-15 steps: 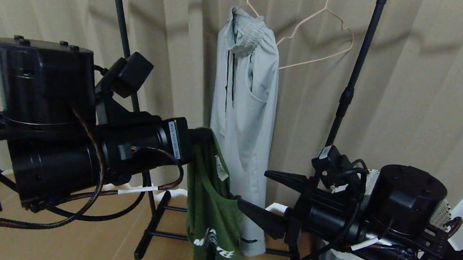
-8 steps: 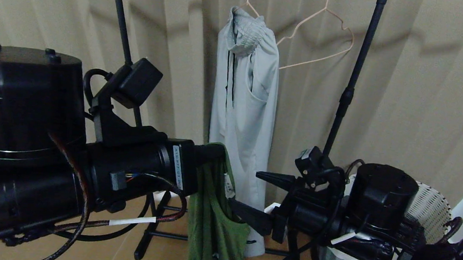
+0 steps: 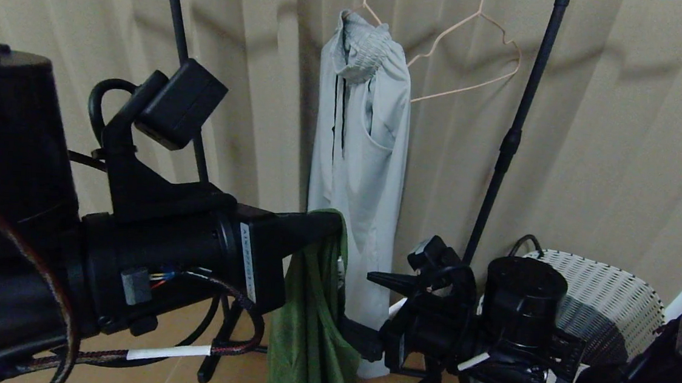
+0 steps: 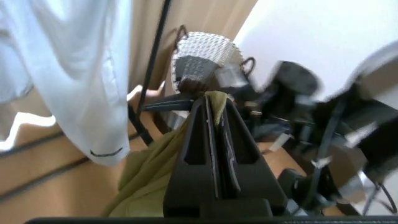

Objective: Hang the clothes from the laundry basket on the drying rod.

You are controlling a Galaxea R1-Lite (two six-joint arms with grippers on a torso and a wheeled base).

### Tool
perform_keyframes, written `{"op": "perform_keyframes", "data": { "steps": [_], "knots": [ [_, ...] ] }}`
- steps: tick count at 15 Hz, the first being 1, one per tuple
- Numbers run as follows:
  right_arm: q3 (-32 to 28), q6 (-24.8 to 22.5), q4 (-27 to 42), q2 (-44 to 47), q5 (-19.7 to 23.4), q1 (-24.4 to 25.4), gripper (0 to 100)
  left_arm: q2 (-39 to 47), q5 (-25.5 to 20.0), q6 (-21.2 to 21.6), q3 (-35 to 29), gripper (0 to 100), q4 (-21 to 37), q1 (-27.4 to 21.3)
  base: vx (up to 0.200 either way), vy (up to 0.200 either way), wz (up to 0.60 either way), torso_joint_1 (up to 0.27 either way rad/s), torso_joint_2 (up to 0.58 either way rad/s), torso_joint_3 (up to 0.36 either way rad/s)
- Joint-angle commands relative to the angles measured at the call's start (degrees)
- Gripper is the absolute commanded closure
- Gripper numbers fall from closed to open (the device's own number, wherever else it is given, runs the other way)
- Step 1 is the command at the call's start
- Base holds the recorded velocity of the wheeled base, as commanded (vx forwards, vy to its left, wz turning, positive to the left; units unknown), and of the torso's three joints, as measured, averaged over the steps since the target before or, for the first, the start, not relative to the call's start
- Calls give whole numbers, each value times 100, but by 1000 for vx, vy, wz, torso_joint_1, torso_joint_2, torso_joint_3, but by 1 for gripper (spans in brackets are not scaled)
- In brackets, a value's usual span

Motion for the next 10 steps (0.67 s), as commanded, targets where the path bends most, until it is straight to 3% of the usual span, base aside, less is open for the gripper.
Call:
{"op": "perform_keyframes", "data": {
  "steps": [1,5,10],
  "knots": [
    [43,2,-1,274,-6,8,0,-240,-6,107,5,100,-3,-70,0,0,0,0,0,0],
    [148,-7,-160,556,-252,-27,0,-477,-6,476,-4,100,23,62,0,0,0,0,0,0],
    [562,-25,-441,476,-419,-695,0,-477,-6,616,5,100,32,414,0,0,0,0,0,0]
  ]
}}
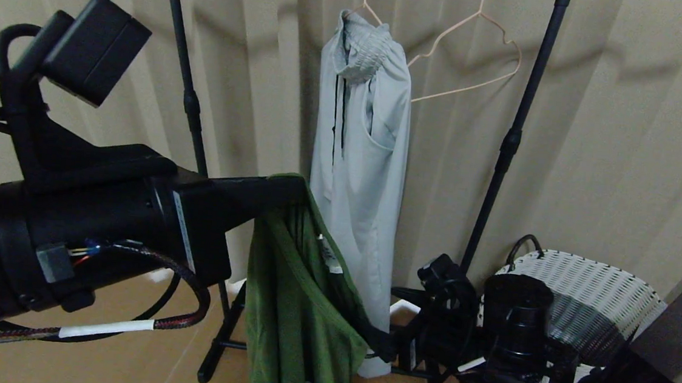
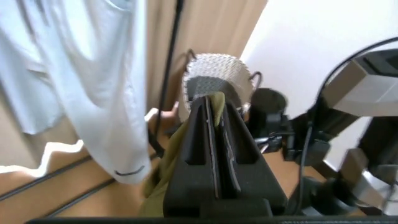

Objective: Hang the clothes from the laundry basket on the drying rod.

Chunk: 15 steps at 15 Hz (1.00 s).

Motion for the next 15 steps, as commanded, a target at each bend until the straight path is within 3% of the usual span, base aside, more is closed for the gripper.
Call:
{"op": "perform_keyframes", "data": {
  "steps": [1,3,5,7,8,11,14,15],
  "knots": [
    [114,-9,-72,-14,-18,-293,0,9,-17,42,10,100,-12,150,0,0,0,0,0,0],
    [114,-18,-72,-163,-36,-565,0,9,-307,262,81,100,14,476,0,0,0,0,0,0],
    [105,-70,-63,-339,-36,-768,0,17,-570,745,292,100,6,950,0,0,0,0,0,0],
    [131,-141,-54,-647,-36,-1014,0,140,-614,1079,520,100,-12,1302,0,0,0,0,0,0],
    [158,-141,-54,-778,-36,-1084,100,176,-614,1088,546,100,-21,1346,0,0,0,0,0,0],
    [166,-185,-19,-1253,-27,-1163,100,237,-605,1167,661,100,-29,1381,0,0,0,0,0,0],
    [158,-193,-10,-1745,-9,-1163,100,290,-579,1580,784,100,-38,1460,0,0,0,0,0,0],
    [149,-193,-10,-2044,8,-1163,100,281,-579,1923,889,100,-82,1530,0,0,0,0,0,0]
  ]
}}
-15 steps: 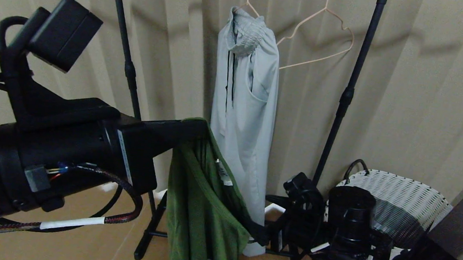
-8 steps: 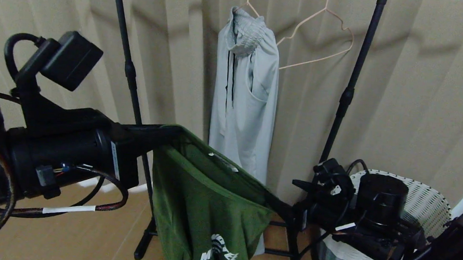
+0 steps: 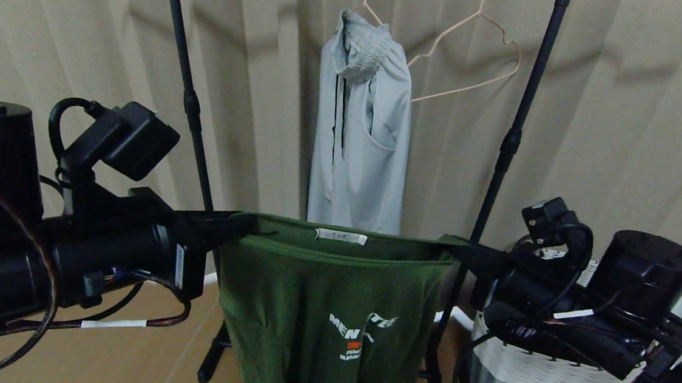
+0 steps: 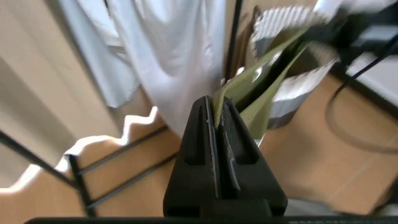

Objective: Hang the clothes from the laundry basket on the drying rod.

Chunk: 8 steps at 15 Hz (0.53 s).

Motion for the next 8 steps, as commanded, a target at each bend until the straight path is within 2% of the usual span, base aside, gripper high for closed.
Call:
{"op": "perform_keyframes", "data": {
  "steps": [1,3,4,6,8],
  "knots": [
    [-18,4,-9,-635,22,1,100,36,1,201,135,100,-95,96,0,0,0,0,0,0],
    [-88,22,9,-1004,48,1,100,203,1,316,117,100,-579,123,0,0,0,0,0,0],
    [-203,22,44,-1189,48,1,100,520,1,289,-50,100,-1115,123,0,0,0,0,0,0],
    [-475,30,325,-1338,48,1,100,1029,10,280,-463,100,-1660,123,0,0,0,0,0,0],
    [-712,48,422,-1461,57,1,100,1276,19,245,-1025,100,-1686,123,0,0,0,0,0,0]
  ]
}}
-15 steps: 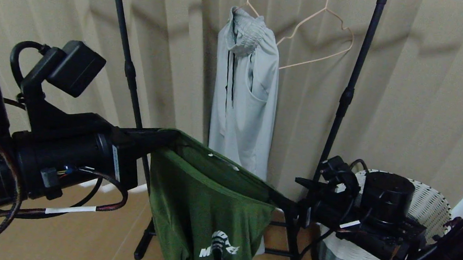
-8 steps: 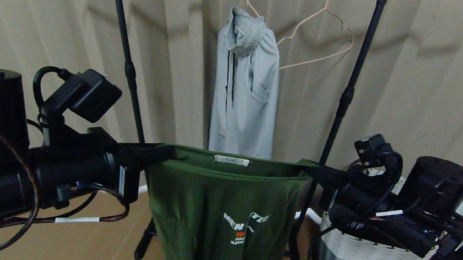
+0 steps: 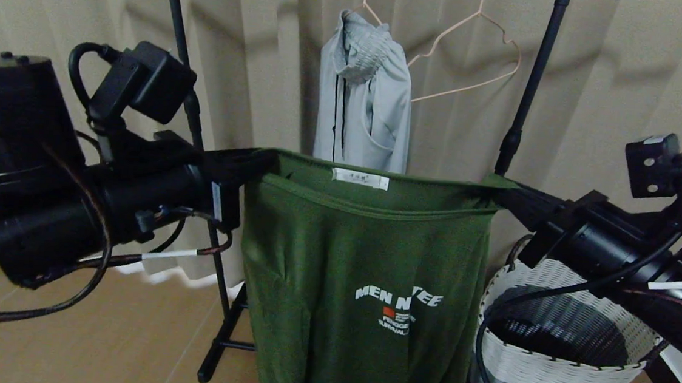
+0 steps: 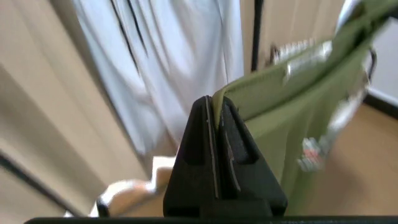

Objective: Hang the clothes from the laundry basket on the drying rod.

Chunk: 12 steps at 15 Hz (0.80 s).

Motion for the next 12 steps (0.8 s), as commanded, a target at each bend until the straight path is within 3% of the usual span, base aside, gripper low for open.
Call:
{"op": "perform_keyframes", "data": {
  "steps": [1,3,5,7,9,12],
  "knots": [
    [-269,8,188,-362,3,4,100,591,5,-25,-769,100,-71,-2,0,0,0,0,0,0],
    [-400,8,785,-749,12,4,100,802,5,-25,-1305,100,-62,-2,0,0,0,0,0,0],
    [-523,8,1682,-1373,495,4,100,1180,5,-25,-2017,100,-45,-2,0,0,0,0,0,0],
    [-453,8,2499,-2155,1339,4,100,1611,5,-34,-2588,100,-36,-28,0,0,0,0,0,0],
    [-356,8,3035,-2506,1814,21,100,1813,-3,-34,-2702,100,-36,-45,0,0,0,0,0,0],
    [-172,-1,3202,-2585,2025,74,100,1927,5,-122,-2693,100,-36,-63,0,0,0,0,0,0]
  ]
}}
